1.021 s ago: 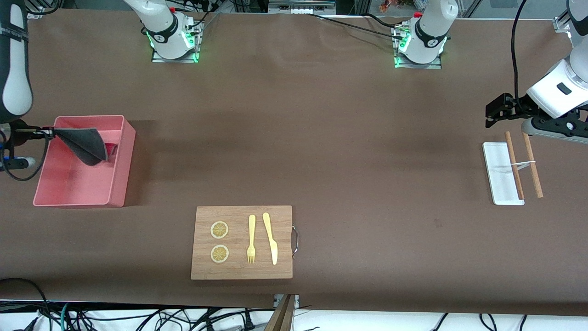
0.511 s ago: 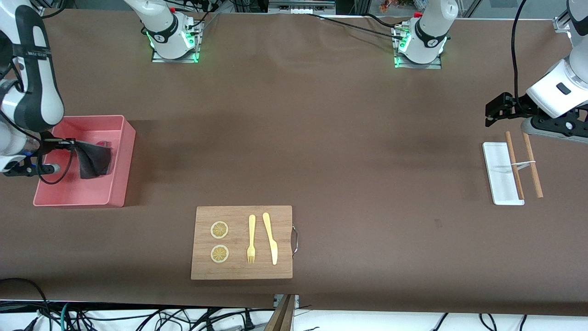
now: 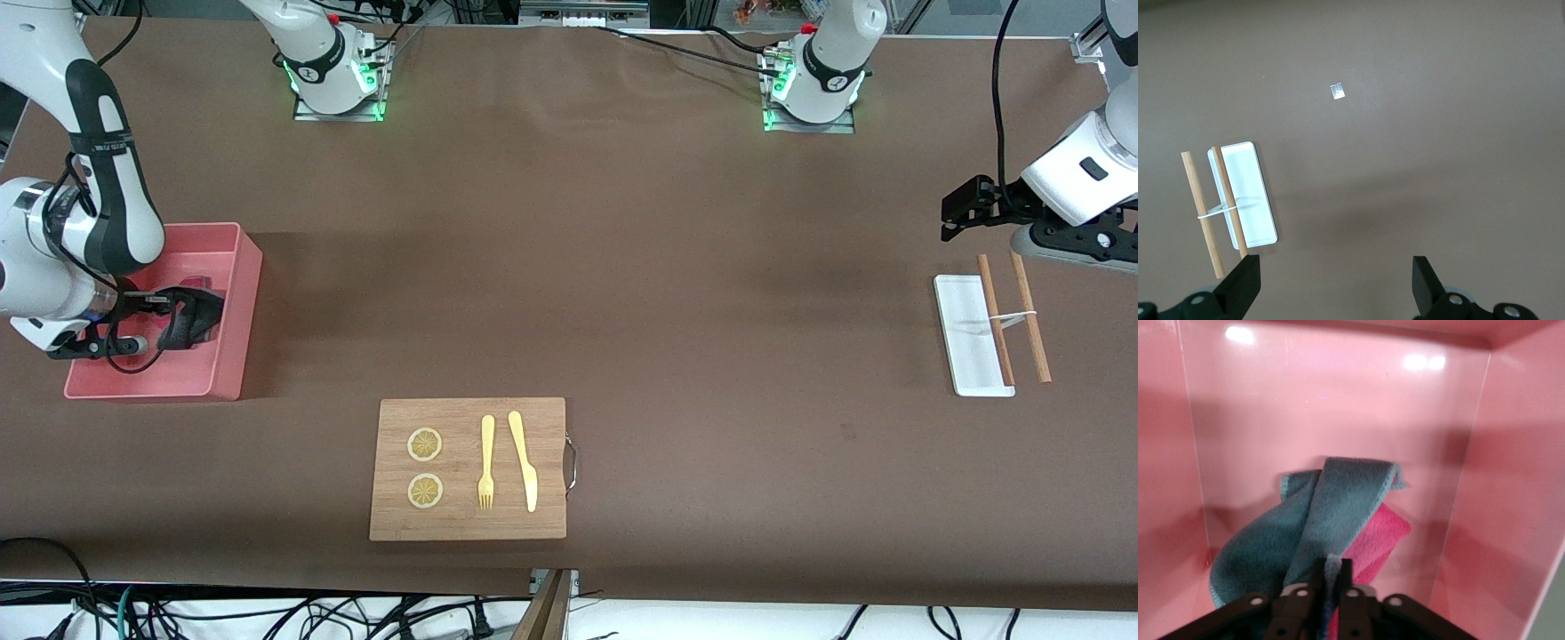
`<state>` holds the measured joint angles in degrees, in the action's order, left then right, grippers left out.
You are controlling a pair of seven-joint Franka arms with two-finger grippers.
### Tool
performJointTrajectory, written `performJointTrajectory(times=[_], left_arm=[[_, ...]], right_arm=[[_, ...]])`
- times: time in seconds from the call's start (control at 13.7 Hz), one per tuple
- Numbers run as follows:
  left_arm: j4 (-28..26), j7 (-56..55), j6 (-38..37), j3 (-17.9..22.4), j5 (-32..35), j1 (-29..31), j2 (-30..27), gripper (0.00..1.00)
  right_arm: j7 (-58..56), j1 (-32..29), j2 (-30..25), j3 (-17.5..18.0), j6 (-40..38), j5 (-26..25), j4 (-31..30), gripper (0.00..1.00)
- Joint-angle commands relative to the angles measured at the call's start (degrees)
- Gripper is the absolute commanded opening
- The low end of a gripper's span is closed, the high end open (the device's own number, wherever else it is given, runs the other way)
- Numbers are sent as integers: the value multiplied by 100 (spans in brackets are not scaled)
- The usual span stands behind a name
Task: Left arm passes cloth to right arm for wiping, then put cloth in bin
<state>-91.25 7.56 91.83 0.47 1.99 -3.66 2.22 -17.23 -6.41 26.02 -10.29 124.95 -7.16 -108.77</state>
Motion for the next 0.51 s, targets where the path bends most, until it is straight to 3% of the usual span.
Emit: performJointTrajectory(times=[0.0,0.22,0.44], left_arm=[[-15,53,-51,15,65,-3,-99,100],[-15,53,-51,41,65,5,-99,100],[-7,53,-51,50,65,6,-99,100]], right_arm=[[-88,8,-140,0,-14,162,92,100],[-88,8,-570,27,-530,171,241,100],[-61,8,-1010,149,-1855,354,802,100]])
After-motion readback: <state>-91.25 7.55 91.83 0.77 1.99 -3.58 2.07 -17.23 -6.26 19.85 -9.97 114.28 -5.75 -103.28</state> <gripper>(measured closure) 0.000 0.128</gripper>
